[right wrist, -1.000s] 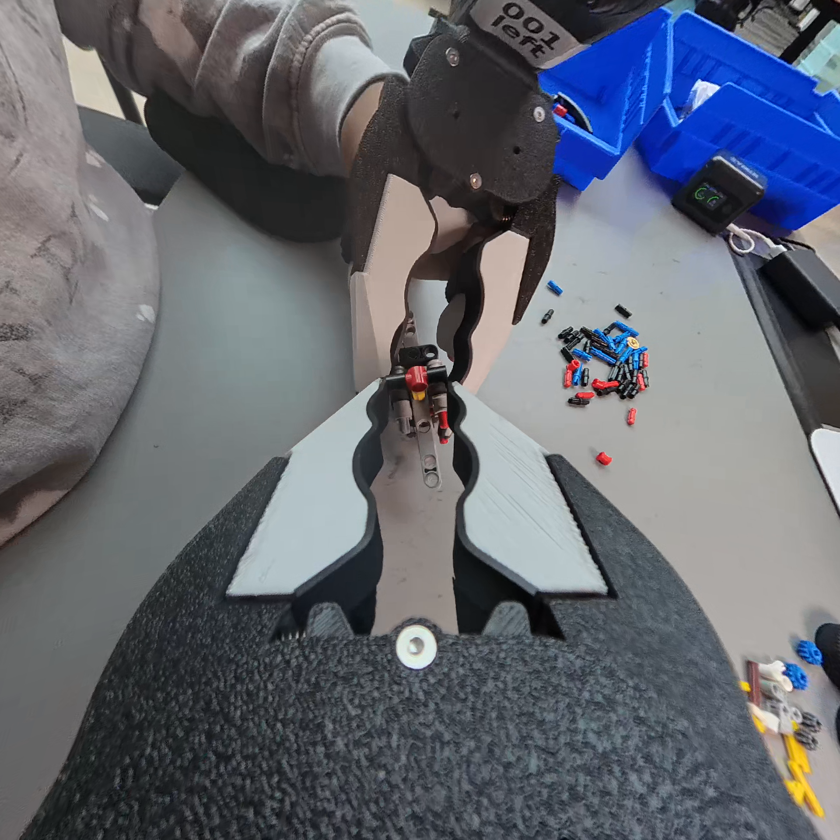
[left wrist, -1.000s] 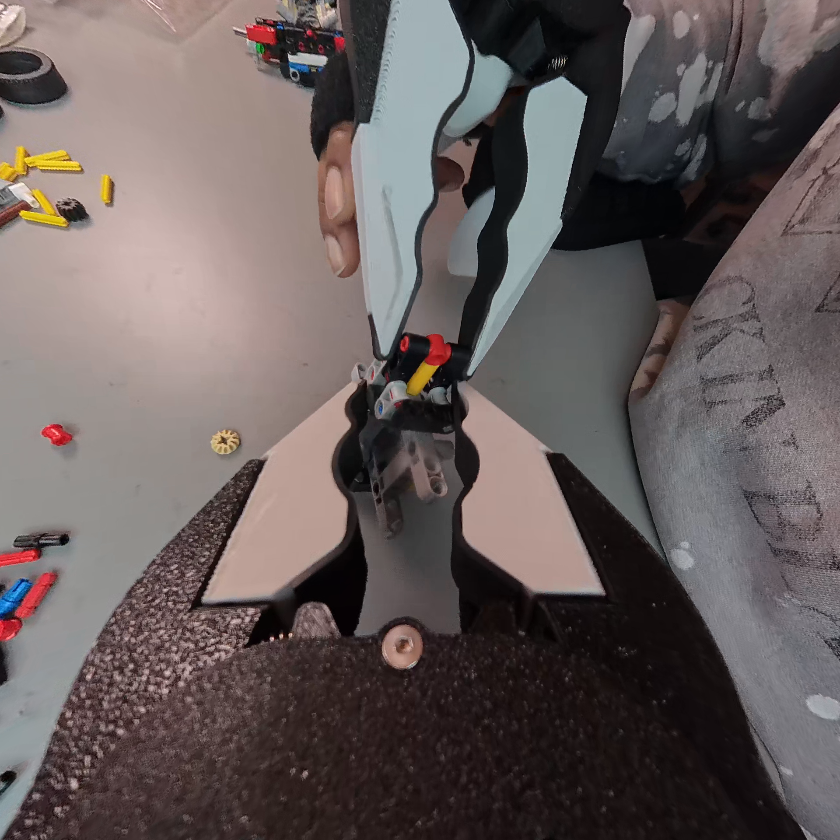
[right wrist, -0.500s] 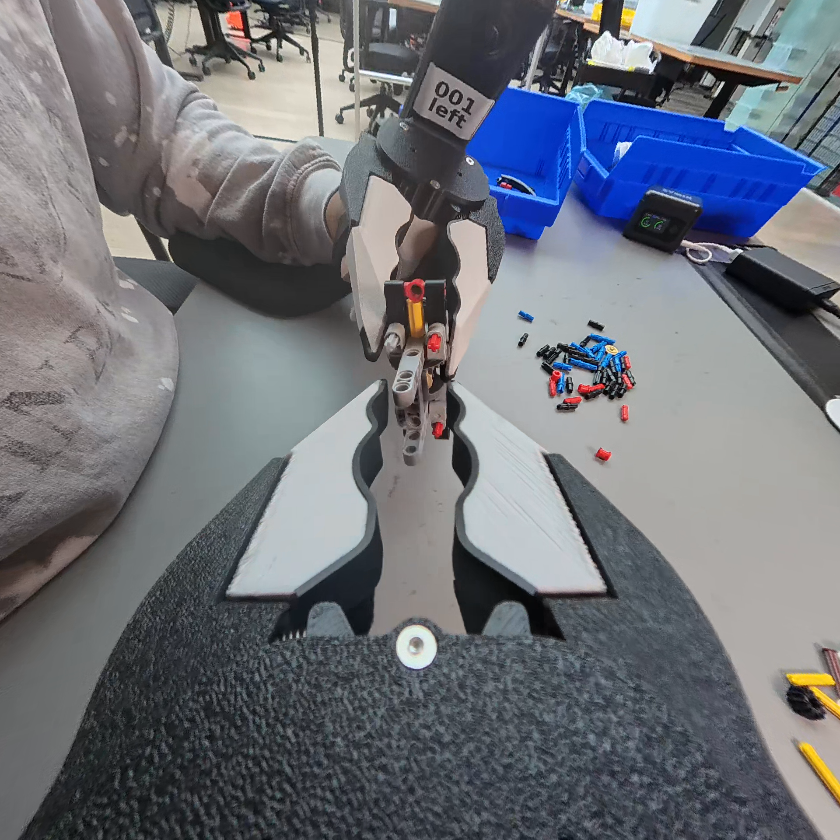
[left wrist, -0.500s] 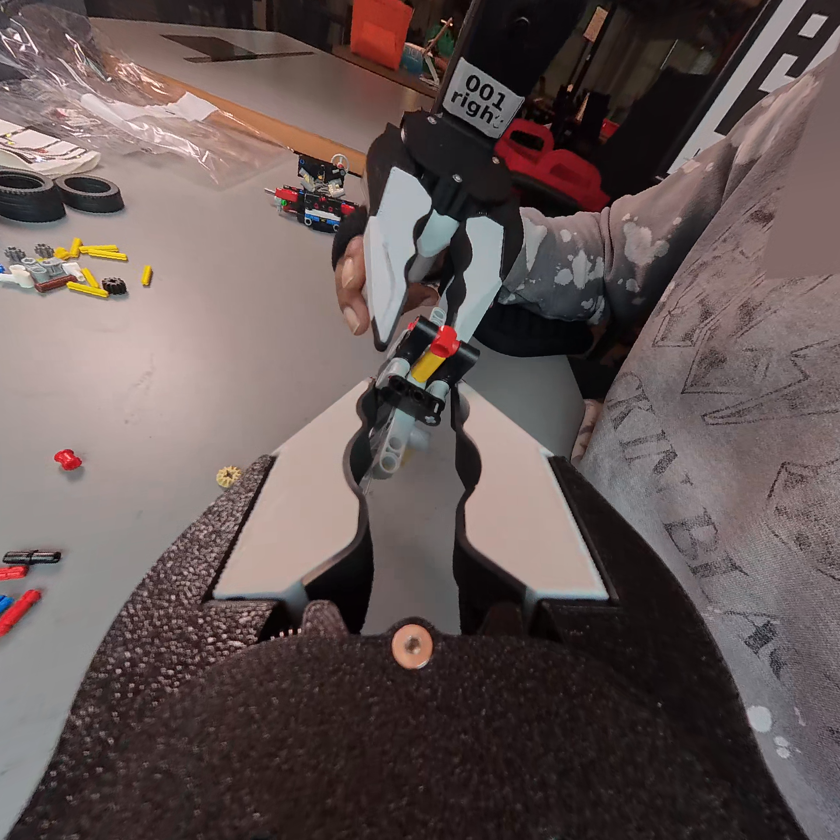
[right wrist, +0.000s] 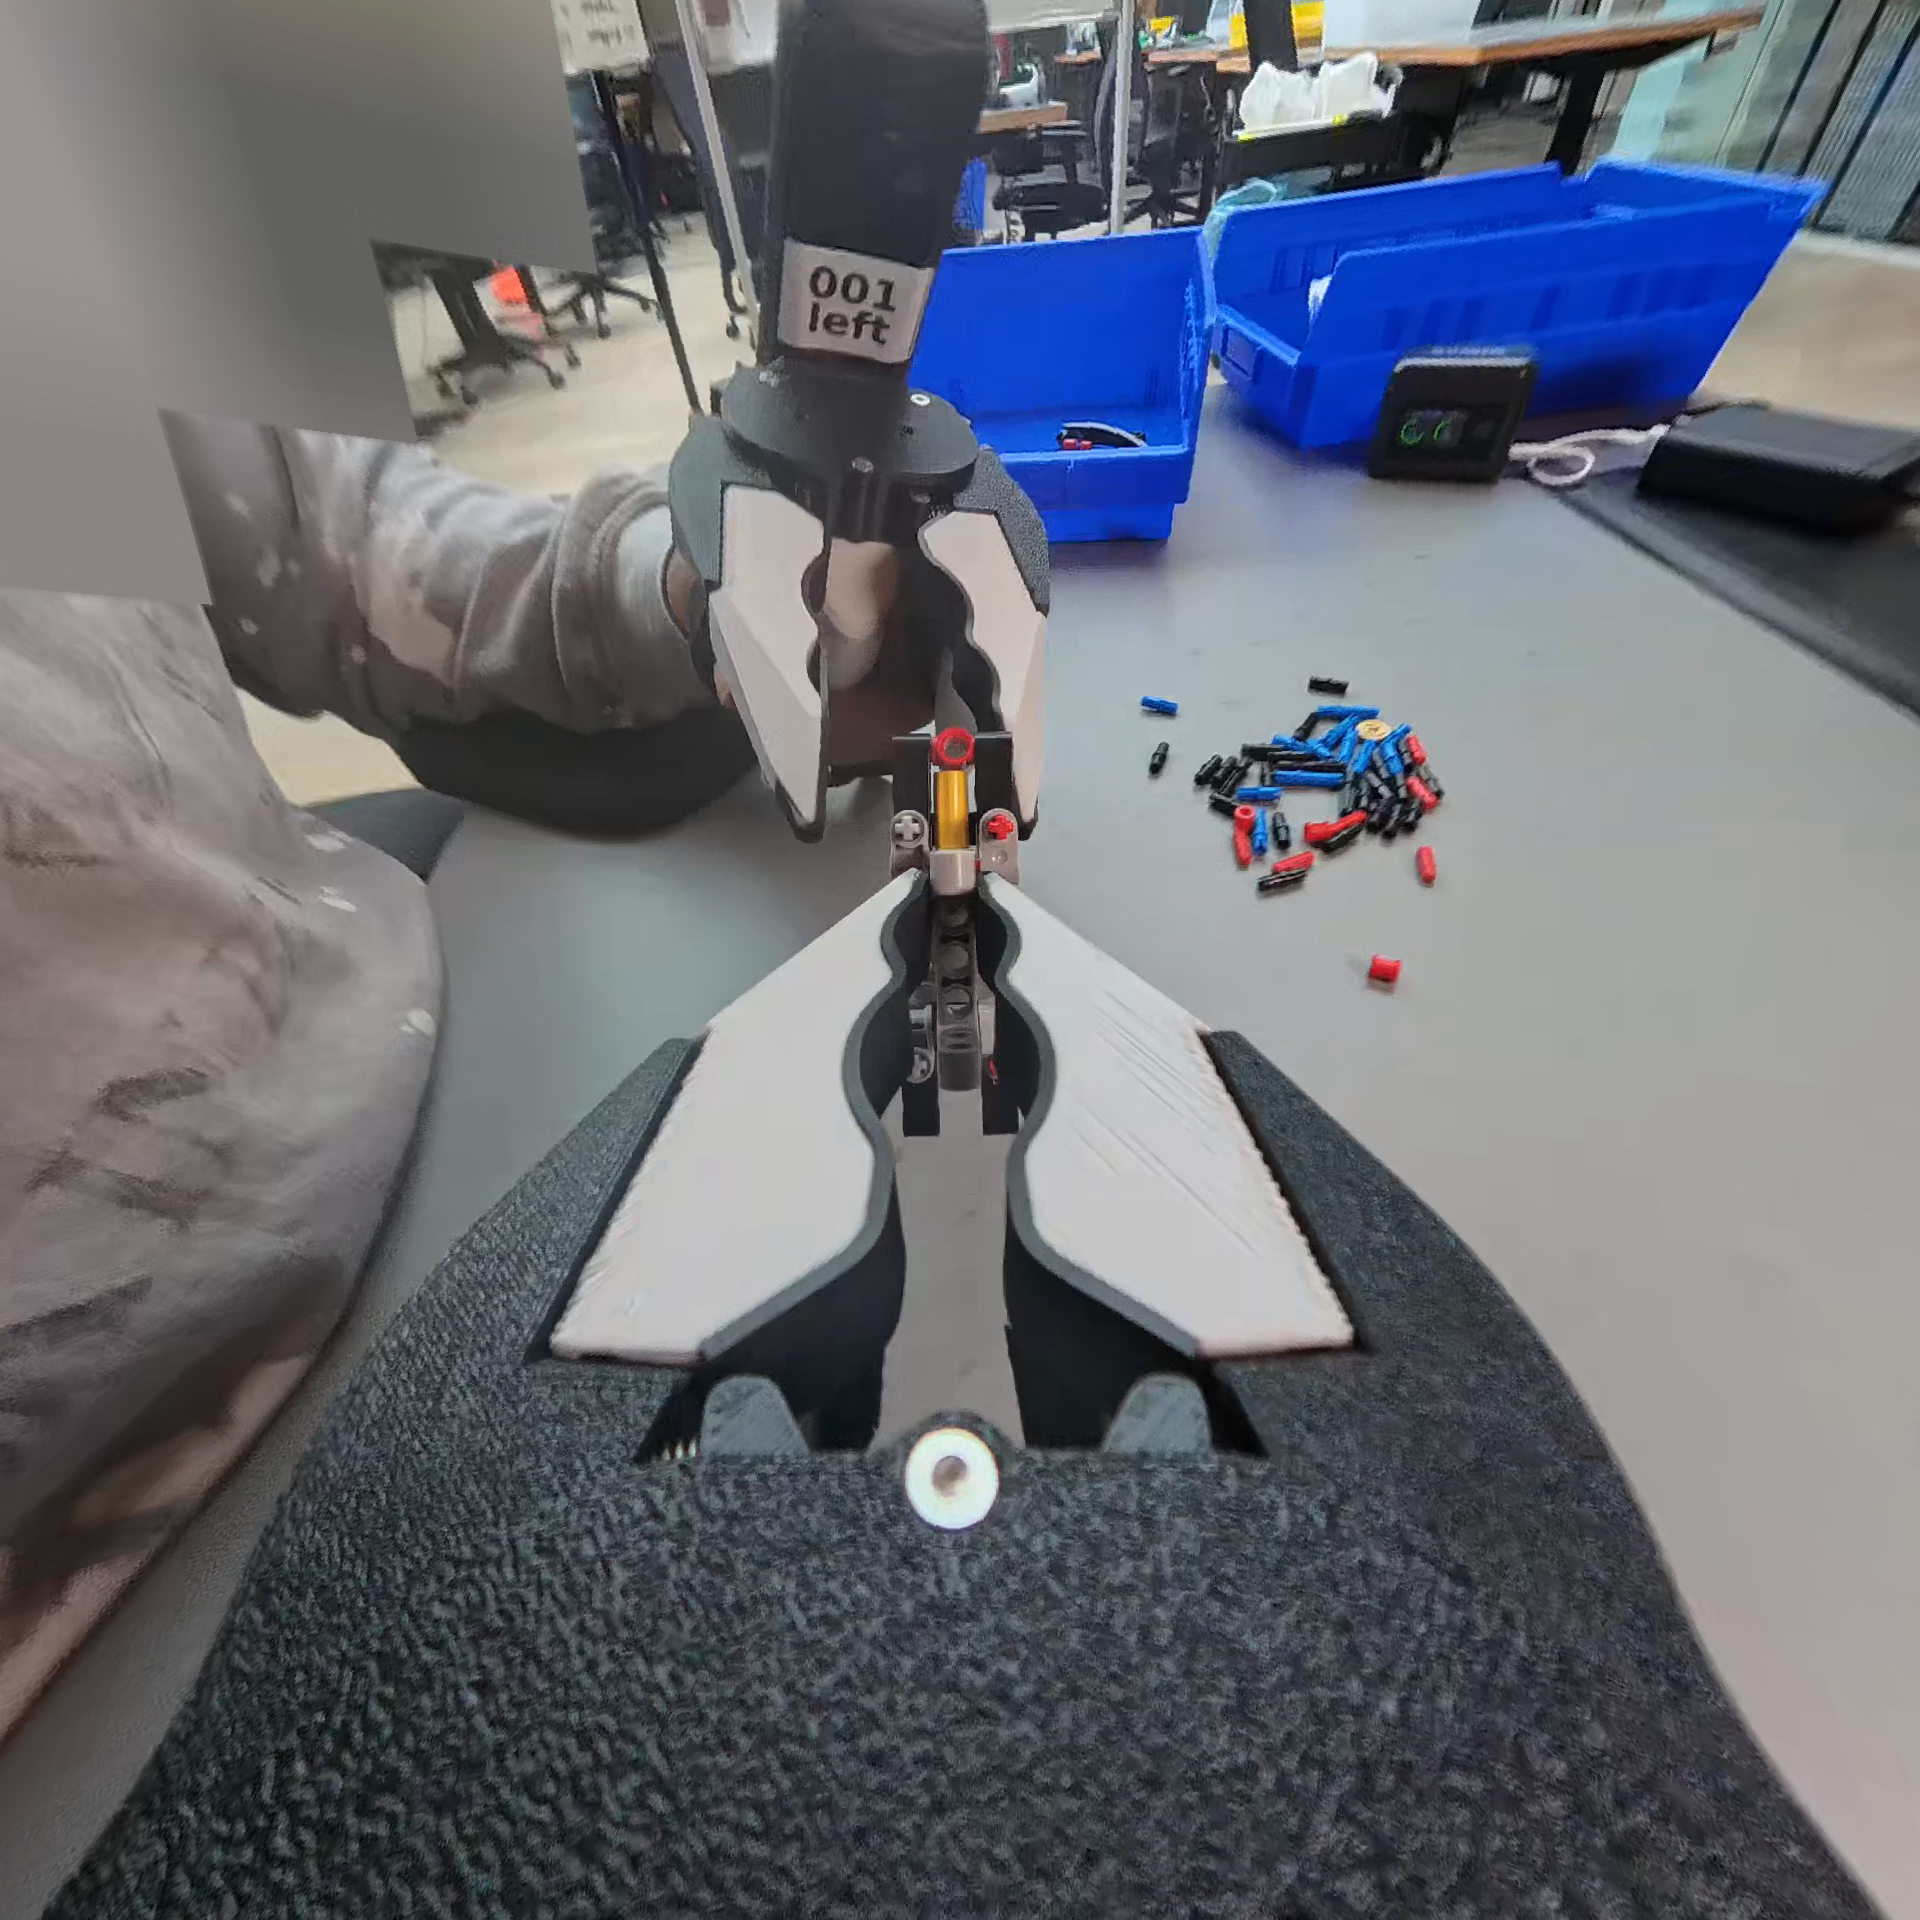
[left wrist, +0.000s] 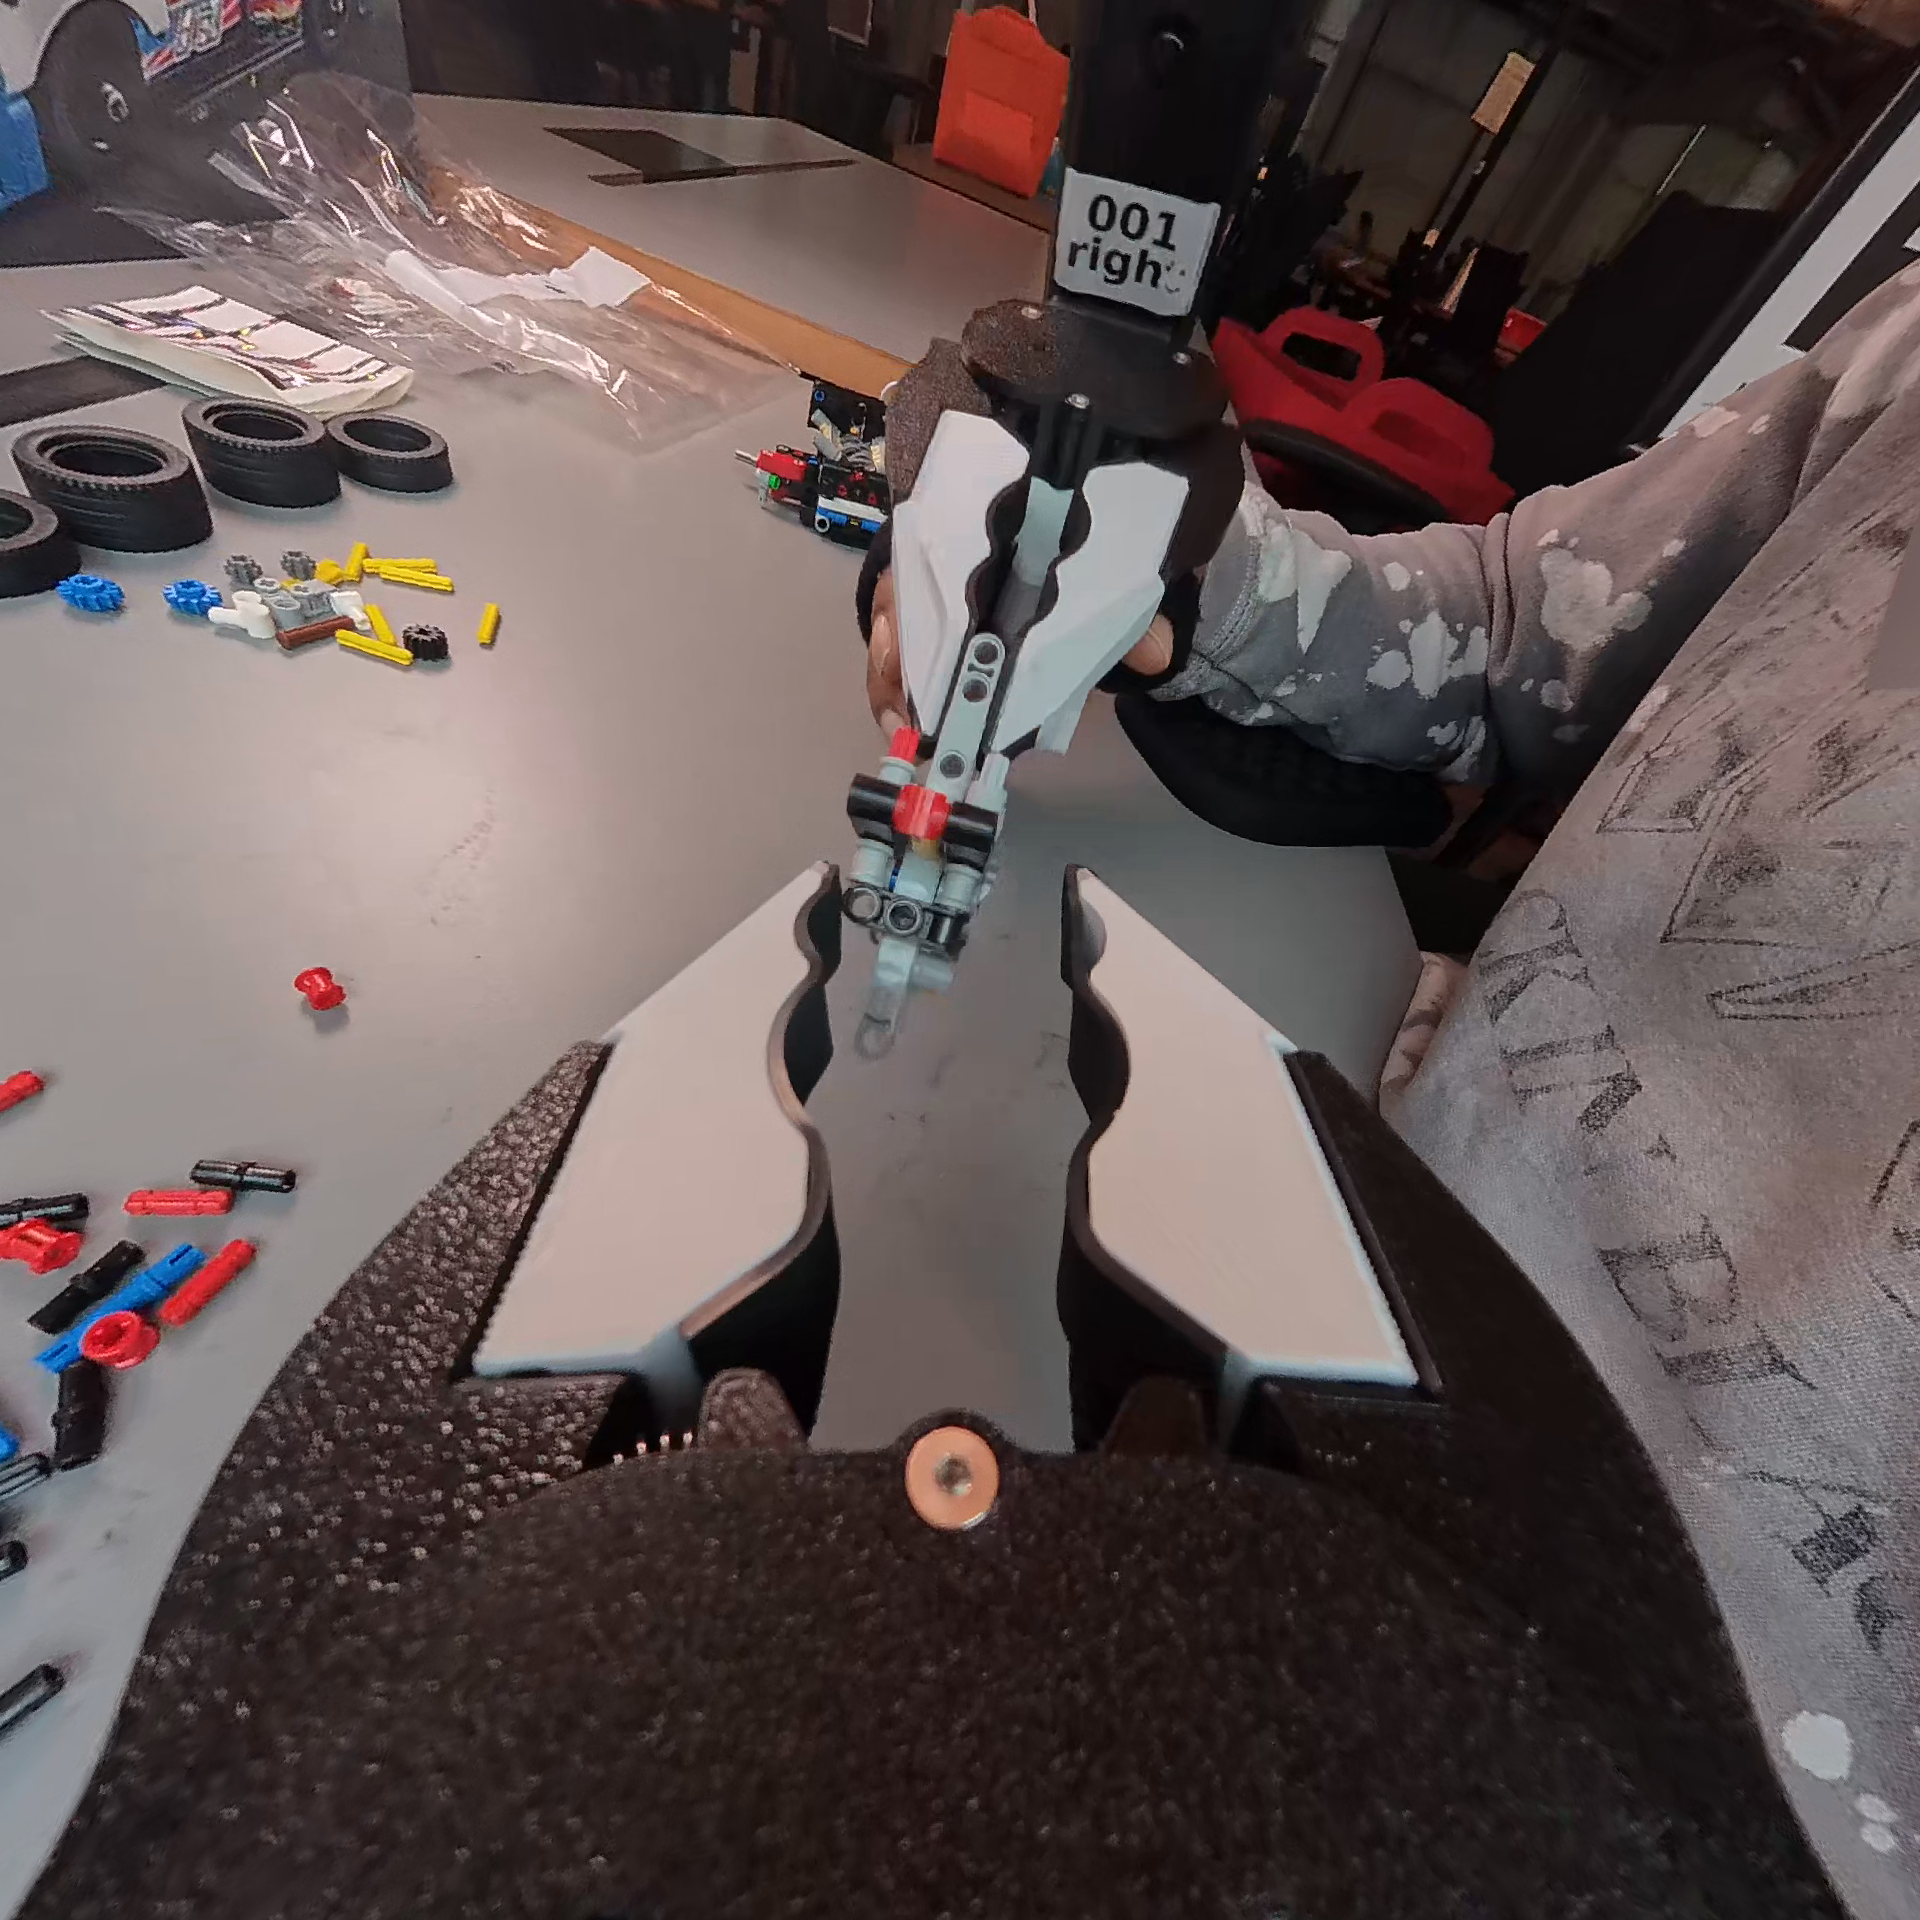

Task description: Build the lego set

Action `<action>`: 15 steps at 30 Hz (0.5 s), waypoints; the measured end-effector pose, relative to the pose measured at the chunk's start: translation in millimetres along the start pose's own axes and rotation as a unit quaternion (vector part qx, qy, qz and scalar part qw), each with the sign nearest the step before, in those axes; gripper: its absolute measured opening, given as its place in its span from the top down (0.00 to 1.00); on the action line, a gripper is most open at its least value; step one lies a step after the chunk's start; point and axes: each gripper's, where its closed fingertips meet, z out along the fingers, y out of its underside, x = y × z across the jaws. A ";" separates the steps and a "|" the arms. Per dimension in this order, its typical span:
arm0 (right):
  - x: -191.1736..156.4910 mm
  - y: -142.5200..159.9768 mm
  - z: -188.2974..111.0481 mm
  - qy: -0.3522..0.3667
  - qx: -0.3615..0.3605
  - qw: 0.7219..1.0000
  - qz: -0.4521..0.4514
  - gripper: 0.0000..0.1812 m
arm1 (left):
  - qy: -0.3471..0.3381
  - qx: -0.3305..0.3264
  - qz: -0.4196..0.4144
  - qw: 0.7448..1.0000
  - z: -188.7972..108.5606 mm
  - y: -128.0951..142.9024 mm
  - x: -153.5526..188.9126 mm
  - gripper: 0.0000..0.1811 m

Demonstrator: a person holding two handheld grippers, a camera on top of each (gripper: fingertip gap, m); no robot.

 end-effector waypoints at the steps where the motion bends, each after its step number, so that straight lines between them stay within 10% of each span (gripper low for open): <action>1: 0.3 -1.5 -0.4 -0.018 0.009 0.999 0.049 0.96 | -0.002 -0.006 -0.002 1.000 0.6 1.9 -0.9 0.79; 15: 18.7 -14.0 -4.3 -0.157 0.129 0.872 0.445 0.97 | 0.082 0.028 -0.120 0.989 -0.1 -6.9 10.1 0.88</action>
